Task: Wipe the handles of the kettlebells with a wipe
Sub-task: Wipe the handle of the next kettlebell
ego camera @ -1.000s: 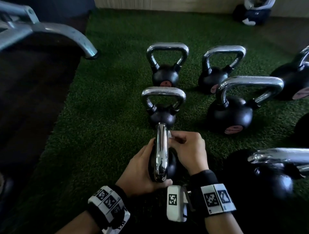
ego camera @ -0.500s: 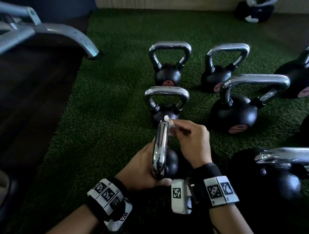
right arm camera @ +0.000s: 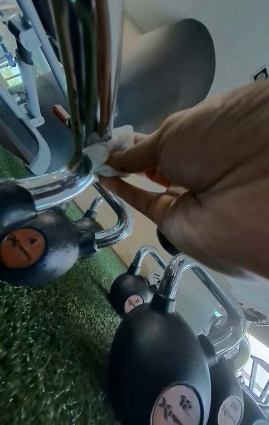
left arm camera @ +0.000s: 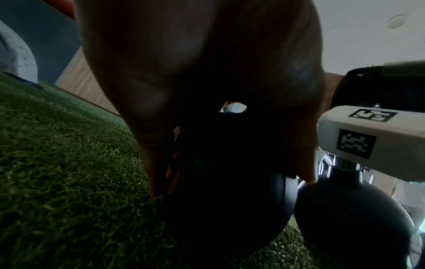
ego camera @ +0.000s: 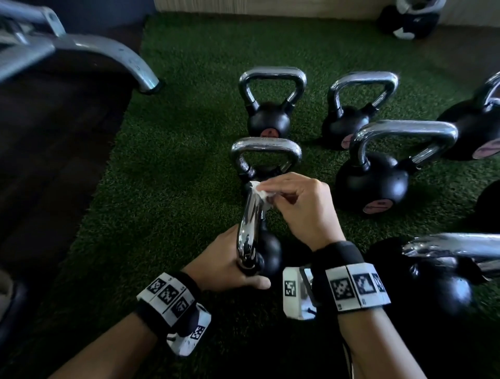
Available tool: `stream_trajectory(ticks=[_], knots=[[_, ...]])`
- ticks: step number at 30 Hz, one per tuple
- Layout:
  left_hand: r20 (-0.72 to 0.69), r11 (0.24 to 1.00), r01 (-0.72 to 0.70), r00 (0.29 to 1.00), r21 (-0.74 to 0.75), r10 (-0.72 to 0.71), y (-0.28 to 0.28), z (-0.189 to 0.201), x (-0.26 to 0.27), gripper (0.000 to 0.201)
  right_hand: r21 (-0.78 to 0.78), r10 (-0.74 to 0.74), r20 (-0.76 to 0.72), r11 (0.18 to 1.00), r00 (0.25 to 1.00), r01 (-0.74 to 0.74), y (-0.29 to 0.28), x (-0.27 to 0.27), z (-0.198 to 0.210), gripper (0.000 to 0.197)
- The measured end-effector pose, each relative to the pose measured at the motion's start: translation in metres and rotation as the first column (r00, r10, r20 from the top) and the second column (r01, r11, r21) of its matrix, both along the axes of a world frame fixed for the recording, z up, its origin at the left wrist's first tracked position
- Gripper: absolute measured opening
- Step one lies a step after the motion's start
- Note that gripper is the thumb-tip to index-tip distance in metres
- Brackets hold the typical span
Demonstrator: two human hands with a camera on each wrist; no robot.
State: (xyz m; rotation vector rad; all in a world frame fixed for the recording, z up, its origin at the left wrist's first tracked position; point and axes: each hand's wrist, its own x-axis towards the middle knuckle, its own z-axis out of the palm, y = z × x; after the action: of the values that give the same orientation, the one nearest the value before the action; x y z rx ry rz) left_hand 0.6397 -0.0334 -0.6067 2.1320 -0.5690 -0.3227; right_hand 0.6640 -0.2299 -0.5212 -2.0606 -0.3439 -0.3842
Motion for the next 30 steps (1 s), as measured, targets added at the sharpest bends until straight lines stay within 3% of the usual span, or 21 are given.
stream_trajectory(ticks=[3,6,13,18,22,26,30], knots=[[-0.008,1.000,0.013,1.000,0.025,-0.013,0.000,-0.002,0.007,0.099,-0.012,0.075,-0.043,0.997,0.996,-0.076,-0.002,-0.011,0.011,0.032],[-0.020,0.999,0.018,1.000,-0.050,-0.019,0.002,-0.005,0.007,0.106,-0.030,0.168,-0.071,0.985,0.983,-0.170,0.001,-0.030,0.020,0.027],[-0.022,0.997,0.042,0.999,-0.061,-0.043,0.001,0.001,0.009,0.101,0.069,0.115,-0.148,0.992,0.982,-0.106,0.005,-0.035,0.022,0.018],[-0.096,0.996,0.091,0.991,0.014,-0.089,0.003,-0.005,0.013,0.071,0.098,0.178,-0.301,0.983,0.937,-0.155,0.006,-0.053,0.005,0.016],[-0.123,0.997,0.068,0.990,-0.038,-0.072,0.005,-0.003,0.011,0.071,0.093,0.150,-0.302,0.987,0.942,-0.128,0.009,-0.052,-0.003,0.015],[-0.155,0.992,0.126,0.980,0.001,-0.125,0.007,-0.001,0.012,0.069,0.041,0.153,-0.353,0.988,0.923,-0.148,0.011,-0.052,-0.010,0.021],[-0.132,0.992,0.121,0.983,-0.033,-0.124,0.011,-0.001,0.011,0.052,0.057,0.110,-0.351,0.994,0.930,-0.096,0.013,-0.045,-0.017,0.025]])
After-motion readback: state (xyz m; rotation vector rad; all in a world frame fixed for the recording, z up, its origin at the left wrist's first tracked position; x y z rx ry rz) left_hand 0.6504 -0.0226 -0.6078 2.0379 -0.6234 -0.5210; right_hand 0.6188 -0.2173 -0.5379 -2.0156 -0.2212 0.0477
